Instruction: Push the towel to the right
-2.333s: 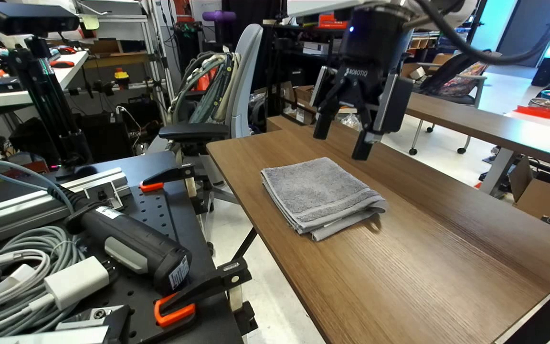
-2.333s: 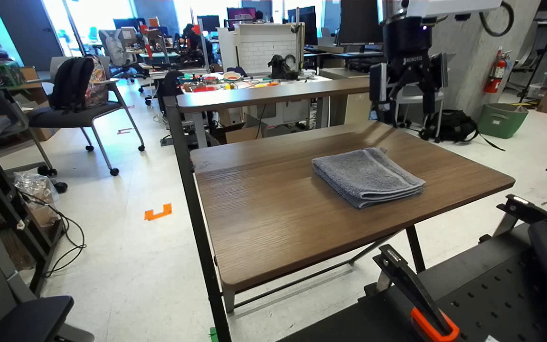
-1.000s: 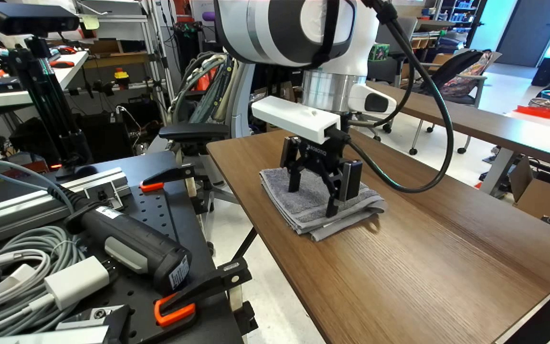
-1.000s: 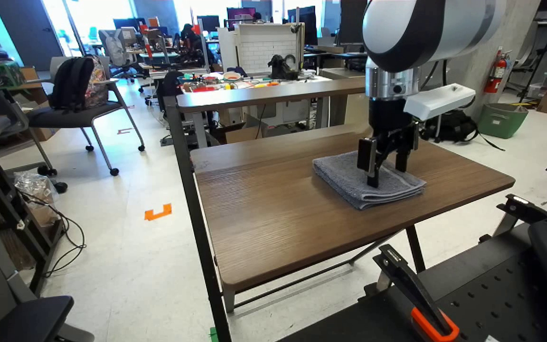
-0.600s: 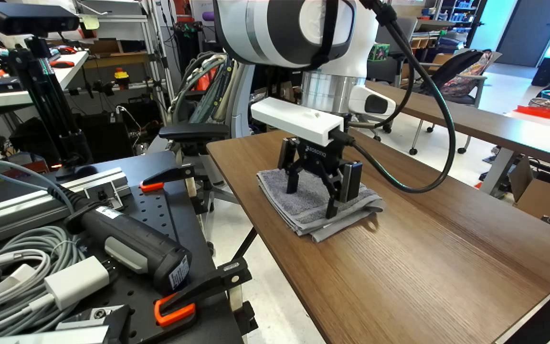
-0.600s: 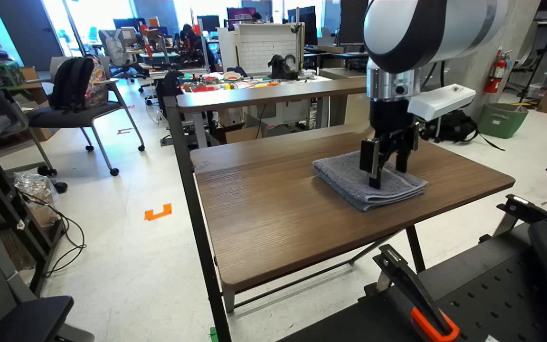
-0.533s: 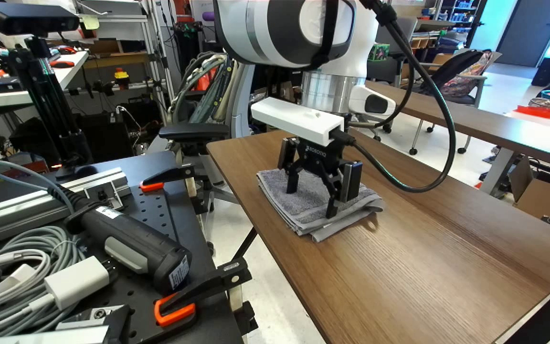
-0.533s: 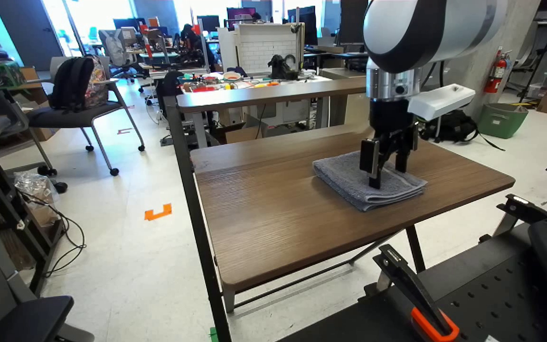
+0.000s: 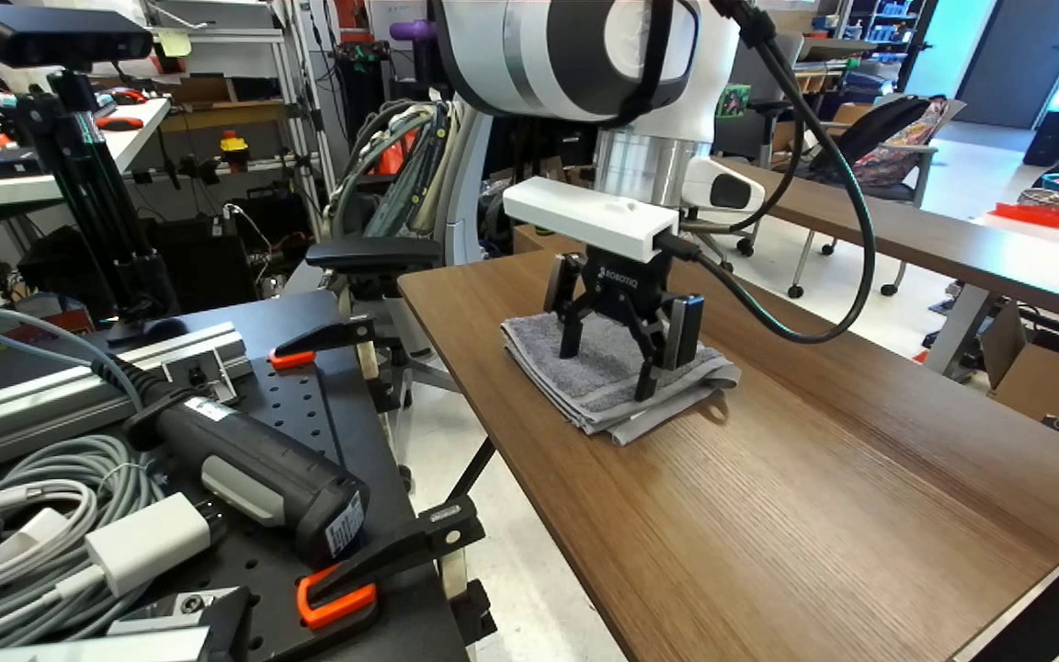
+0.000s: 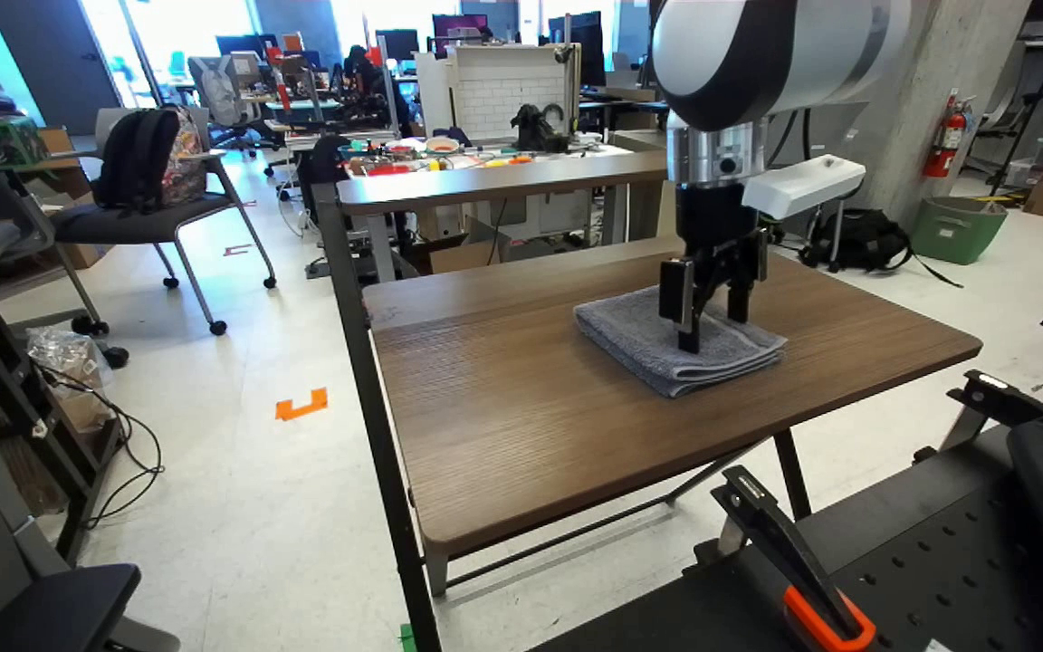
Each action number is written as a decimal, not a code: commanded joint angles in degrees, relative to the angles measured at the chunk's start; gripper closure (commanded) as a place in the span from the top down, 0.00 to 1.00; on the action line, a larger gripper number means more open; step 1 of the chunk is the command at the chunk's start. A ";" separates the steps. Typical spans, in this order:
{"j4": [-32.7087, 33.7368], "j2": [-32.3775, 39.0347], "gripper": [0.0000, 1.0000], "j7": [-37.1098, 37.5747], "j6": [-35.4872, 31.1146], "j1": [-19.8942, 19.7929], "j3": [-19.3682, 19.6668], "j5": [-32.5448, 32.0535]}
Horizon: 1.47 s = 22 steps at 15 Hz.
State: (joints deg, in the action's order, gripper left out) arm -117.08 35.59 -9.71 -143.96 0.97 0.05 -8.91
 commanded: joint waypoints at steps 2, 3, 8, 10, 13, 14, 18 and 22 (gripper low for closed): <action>9.84 4.63 1.00 0.19 5.88 0.64 -0.83 0.04; 11.68 5.46 1.00 0.37 6.84 0.92 -0.87 -0.07; 22.07 11.12 1.00 0.67 12.66 2.32 -0.96 -0.13; 25.61 13.38 1.00 0.36 15.36 2.43 -1.06 0.08; 30.38 16.42 1.00 0.09 18.81 2.20 -1.03 0.33; 31.93 17.11 1.00 0.06 19.82 2.12 -1.03 0.39; 36.83 19.15 1.00 0.06 21.83 1.26 -0.89 0.90; 39.91 21.10 1.00 0.10 22.57 -0.55 -0.48 1.85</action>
State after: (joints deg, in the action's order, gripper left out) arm -82.04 53.66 -9.60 -124.17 1.94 -0.40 -8.38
